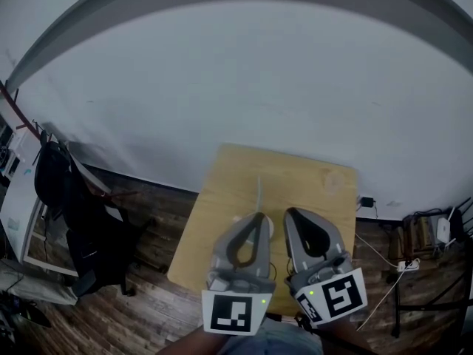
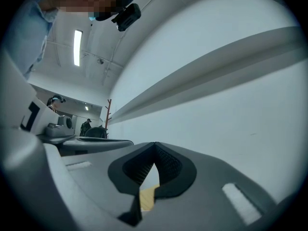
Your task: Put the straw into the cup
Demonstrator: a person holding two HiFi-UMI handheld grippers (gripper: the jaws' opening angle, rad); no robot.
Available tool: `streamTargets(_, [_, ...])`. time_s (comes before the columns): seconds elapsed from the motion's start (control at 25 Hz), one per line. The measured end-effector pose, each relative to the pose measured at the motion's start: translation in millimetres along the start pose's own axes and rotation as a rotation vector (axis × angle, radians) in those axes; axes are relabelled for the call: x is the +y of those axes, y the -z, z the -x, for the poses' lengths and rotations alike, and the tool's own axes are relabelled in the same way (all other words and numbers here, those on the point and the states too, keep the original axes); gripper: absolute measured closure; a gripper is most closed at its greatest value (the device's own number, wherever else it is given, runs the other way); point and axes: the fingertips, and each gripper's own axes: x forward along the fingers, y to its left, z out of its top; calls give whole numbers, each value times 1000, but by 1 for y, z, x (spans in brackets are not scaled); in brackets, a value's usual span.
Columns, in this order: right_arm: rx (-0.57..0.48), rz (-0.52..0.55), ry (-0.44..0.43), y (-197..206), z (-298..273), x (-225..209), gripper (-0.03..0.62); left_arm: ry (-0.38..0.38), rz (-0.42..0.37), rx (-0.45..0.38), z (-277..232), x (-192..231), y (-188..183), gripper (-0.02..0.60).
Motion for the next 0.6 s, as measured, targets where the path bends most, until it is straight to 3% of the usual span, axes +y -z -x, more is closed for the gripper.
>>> streamTargets(0.6, [-6,4,-7,-4,2,6,588,5,-9,-9,6,-3,-3,563])
